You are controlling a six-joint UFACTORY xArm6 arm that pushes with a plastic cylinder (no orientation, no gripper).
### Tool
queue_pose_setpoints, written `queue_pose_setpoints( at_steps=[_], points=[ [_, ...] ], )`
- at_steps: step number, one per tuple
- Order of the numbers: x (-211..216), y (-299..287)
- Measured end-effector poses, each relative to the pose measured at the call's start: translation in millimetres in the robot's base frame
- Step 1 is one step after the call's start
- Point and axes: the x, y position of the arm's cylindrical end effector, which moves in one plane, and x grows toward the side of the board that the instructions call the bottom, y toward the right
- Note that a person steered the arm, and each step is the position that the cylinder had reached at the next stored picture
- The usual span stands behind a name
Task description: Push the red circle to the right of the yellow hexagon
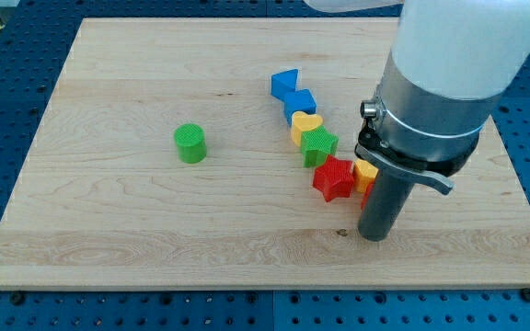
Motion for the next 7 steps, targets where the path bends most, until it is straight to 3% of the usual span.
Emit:
queue_pose_setpoints(
  at_steps=[4,7],
  points=[
    [-15.1,-23.7],
    [-20.7,64.6]
  ],
)
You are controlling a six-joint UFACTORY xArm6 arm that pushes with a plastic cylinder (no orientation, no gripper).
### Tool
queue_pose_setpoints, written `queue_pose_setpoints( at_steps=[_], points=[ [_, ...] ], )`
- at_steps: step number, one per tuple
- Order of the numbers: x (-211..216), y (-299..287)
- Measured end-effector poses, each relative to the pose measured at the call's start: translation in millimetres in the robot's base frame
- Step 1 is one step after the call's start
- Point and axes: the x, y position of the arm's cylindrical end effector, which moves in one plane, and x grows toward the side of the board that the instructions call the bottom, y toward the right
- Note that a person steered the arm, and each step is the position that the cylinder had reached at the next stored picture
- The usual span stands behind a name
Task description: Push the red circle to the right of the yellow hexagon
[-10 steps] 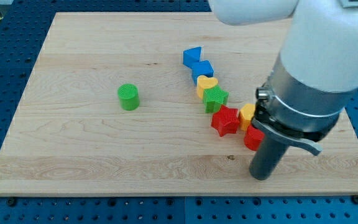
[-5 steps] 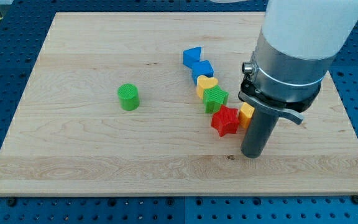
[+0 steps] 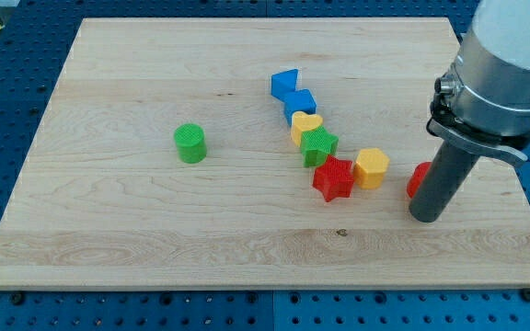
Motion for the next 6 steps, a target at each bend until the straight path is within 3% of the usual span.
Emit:
queue_pose_setpoints(
  at_steps=[2,4,5,6],
  points=[
    [22.8,29.2],
    [19.8,74.3],
    [1.7,56.1],
    [20.1,54.5]
  ],
)
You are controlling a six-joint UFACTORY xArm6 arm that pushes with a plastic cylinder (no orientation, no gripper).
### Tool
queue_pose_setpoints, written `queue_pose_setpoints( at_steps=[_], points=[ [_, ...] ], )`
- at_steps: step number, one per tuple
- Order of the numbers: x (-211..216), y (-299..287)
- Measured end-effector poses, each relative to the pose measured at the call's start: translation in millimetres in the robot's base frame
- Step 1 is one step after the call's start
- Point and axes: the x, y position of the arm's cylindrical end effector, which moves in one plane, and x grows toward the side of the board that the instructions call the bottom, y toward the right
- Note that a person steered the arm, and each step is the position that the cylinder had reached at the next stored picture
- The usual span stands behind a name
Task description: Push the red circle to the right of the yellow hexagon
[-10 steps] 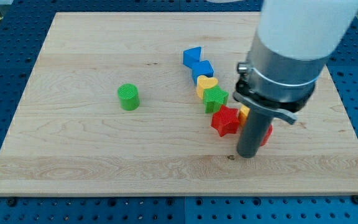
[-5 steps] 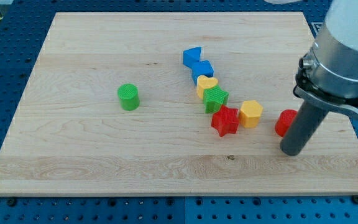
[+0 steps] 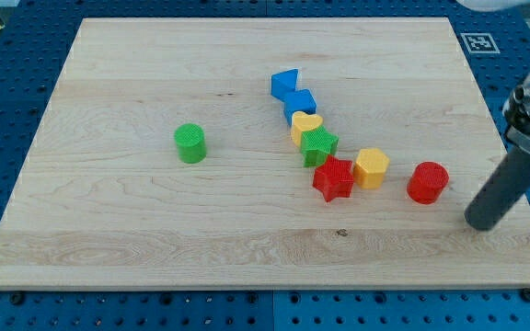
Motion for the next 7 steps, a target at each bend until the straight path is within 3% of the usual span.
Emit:
queue_pose_setpoints(
  at_steps=[5,6,7],
  points=[
    [-33.0,-44.6],
    [-41.4,-46.0],
    [-39.0,-12.1]
  ],
)
